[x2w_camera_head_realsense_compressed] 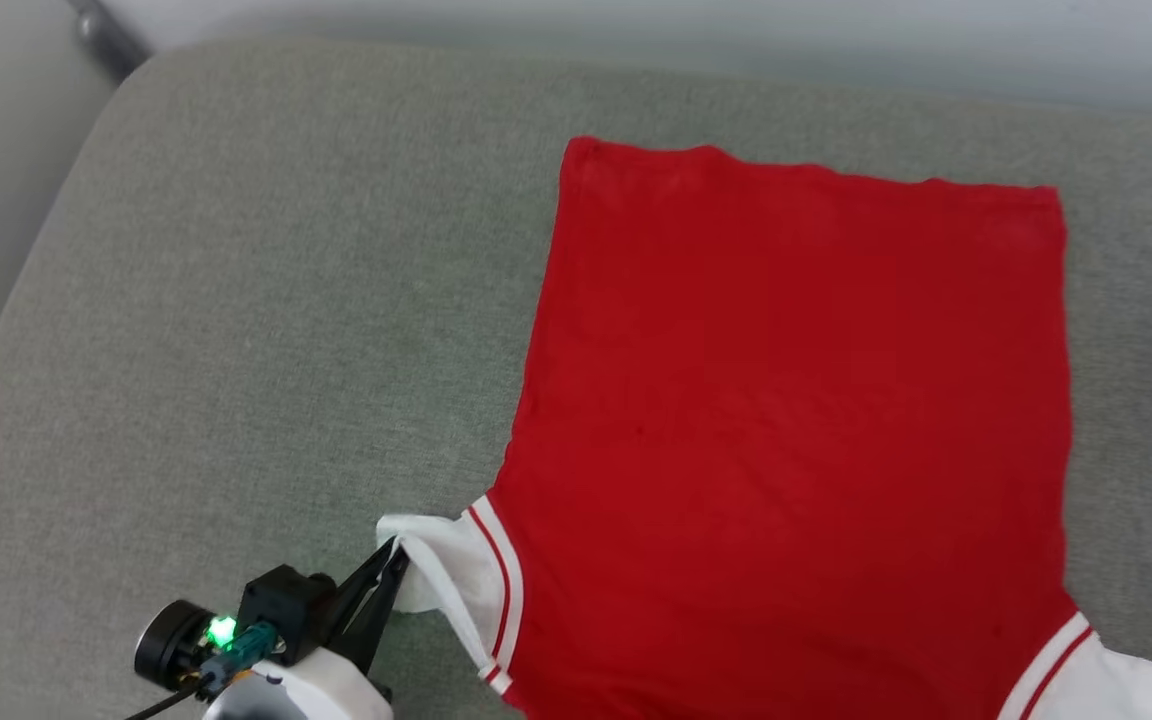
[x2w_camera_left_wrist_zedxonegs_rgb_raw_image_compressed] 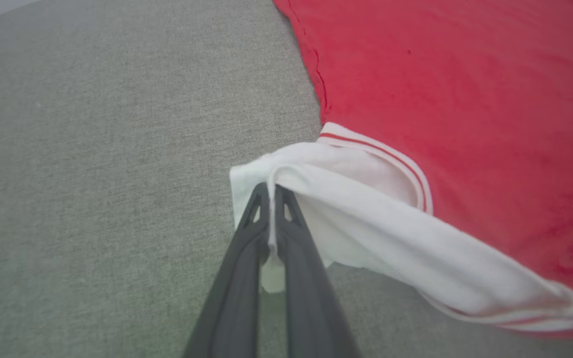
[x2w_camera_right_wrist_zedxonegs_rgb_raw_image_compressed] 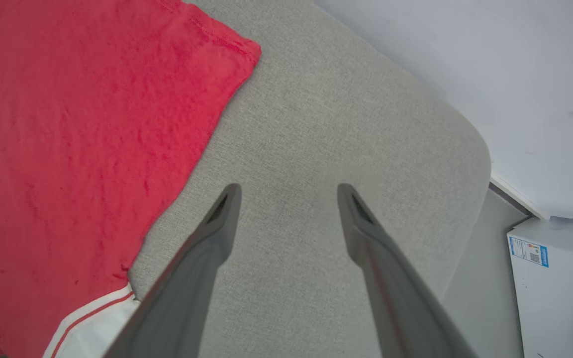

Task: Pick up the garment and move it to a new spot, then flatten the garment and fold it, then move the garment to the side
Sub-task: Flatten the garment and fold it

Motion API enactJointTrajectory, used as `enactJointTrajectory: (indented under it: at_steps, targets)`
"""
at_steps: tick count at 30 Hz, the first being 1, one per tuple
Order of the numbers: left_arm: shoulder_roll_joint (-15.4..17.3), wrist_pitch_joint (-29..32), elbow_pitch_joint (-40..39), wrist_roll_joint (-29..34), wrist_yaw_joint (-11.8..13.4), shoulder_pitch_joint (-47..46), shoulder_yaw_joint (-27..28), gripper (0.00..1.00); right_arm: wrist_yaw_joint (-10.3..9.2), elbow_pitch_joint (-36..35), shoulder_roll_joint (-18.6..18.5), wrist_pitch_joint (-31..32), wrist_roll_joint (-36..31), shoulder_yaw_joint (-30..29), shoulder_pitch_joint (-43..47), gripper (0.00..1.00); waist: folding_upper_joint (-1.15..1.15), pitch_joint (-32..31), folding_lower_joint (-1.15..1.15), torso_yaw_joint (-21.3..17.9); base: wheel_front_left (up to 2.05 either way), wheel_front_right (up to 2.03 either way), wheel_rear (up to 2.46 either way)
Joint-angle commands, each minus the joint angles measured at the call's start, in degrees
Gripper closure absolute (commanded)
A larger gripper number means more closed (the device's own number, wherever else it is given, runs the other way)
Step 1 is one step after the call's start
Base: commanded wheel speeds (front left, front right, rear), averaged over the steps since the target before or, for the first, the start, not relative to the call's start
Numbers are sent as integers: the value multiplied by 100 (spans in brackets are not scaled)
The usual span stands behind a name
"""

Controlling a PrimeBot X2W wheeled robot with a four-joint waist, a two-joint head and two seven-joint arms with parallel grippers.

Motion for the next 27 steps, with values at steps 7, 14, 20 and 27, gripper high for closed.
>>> enactJointTrajectory:
  at_steps: [7, 14, 20, 27]
  targets:
    - [-349, -51, -229, 374, 27, -497, -66, 100, -4, 435, 144, 837, -477, 187, -1138, 0, 0, 1299, -1, 895, 0, 0, 0]
    - [-516, -47, -415, 554, 28, -741, -56, 100, -4, 739, 102, 933, -694, 24, -1328, 0, 0, 1904, -1, 1197, 0, 0, 0]
    - [-542, -15, -533, 655, 96, -853, -44, 100, -4, 767, 171, 916, -653, 5, -1181, 0, 0, 2164, -1, 1257, 0, 0, 0]
    - [-585, 52, -556, 722, 86, -938, -133, 100, -4, 740, 212, 854, -625, -29, -699, 100, 0, 2188, -1, 1274, 0, 0, 0]
